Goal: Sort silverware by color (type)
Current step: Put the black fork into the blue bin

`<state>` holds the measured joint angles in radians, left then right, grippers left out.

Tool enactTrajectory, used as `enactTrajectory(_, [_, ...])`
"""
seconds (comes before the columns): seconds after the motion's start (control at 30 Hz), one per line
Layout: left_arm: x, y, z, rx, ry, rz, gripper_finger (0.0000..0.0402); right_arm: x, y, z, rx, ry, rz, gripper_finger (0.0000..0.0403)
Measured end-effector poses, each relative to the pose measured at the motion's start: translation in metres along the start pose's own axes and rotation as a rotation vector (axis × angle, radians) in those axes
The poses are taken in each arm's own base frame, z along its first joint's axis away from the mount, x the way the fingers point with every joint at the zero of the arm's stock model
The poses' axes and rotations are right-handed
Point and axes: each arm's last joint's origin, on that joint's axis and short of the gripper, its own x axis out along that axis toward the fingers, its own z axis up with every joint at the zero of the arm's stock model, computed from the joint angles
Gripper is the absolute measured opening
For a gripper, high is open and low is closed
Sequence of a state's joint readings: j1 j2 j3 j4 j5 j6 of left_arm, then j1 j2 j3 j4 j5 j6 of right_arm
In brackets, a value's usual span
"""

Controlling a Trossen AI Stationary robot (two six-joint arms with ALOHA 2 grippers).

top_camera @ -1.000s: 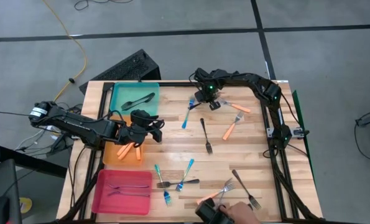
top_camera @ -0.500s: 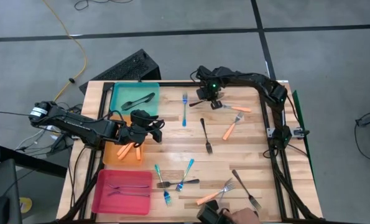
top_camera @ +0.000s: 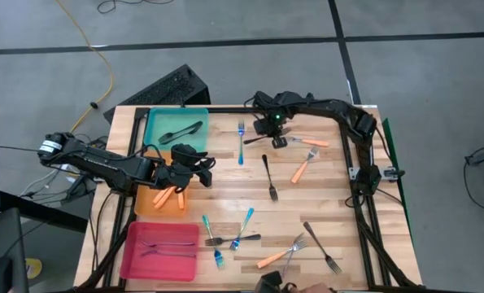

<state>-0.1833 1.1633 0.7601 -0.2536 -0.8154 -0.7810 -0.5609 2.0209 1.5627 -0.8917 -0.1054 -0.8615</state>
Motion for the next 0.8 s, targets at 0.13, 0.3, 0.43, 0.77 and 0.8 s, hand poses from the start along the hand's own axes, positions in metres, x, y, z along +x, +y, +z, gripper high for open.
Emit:
enactTrajectory(0.13, [0.0,0.0,0.0,-0.018,0.0,0.0,0.0146,0.001,0.004,0.013,0.019,-0.043,-0.034,0.0025])
enactTrajectory(0.3, [0.0,0.0,0.0,-0.017,-0.003,0.003,0.0146,0.002,0.013,0.031,-0.004,-0.094,-0.065,0.0025])
enactTrajectory(0.43, [0.0,0.0,0.001,-0.018,-0.028,0.021,0.0146,-0.003,0.015,0.046,0.002,-0.187,-0.123,0.0025])
enactTrajectory(0.77, [0.0,-0.004,0.007,0.008,-0.087,0.006,0.0146,-0.056,0.007,0.079,0.136,-0.676,-0.218,0.0026])
enactTrajectory(0.8, [-0.001,-0.005,0.008,0.012,-0.095,0.0,0.0146,-0.062,0.007,0.082,0.146,-0.724,-0.219,0.0026])
